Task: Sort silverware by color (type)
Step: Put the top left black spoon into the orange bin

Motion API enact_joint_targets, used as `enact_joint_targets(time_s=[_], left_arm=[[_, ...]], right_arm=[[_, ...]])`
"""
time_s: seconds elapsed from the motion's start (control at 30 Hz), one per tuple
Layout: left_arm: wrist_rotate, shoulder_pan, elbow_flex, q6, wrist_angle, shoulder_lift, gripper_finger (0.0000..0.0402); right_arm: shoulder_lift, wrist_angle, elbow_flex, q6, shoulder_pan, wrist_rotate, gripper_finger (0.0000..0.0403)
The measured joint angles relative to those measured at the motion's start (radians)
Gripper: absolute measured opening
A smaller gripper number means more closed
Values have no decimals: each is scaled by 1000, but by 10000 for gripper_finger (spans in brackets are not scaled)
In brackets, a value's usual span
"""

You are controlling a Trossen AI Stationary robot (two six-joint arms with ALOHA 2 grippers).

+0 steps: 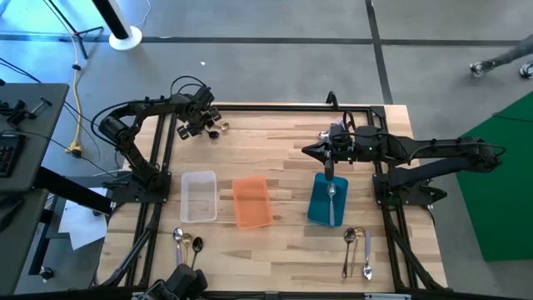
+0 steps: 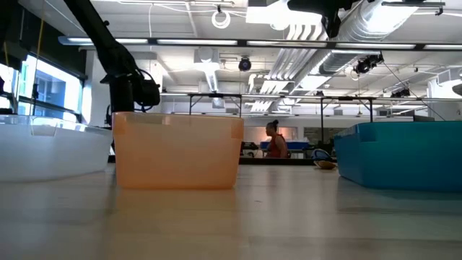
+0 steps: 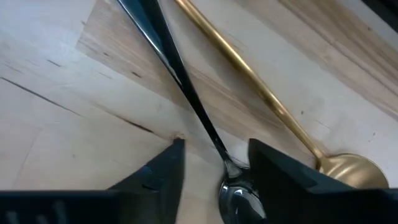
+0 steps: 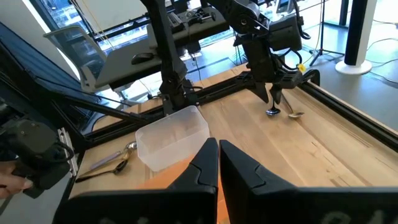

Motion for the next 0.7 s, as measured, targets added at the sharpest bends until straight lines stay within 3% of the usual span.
enact_joint_targets(time_s=[0.3,0.7], left_arm=[[1,-7,1,30,-8,0,9],[16,-21,1,108,-40,-14,2]], right_arm=[[0,0,0,45,0,0,0],[0,0,0,42,0,0,0]])
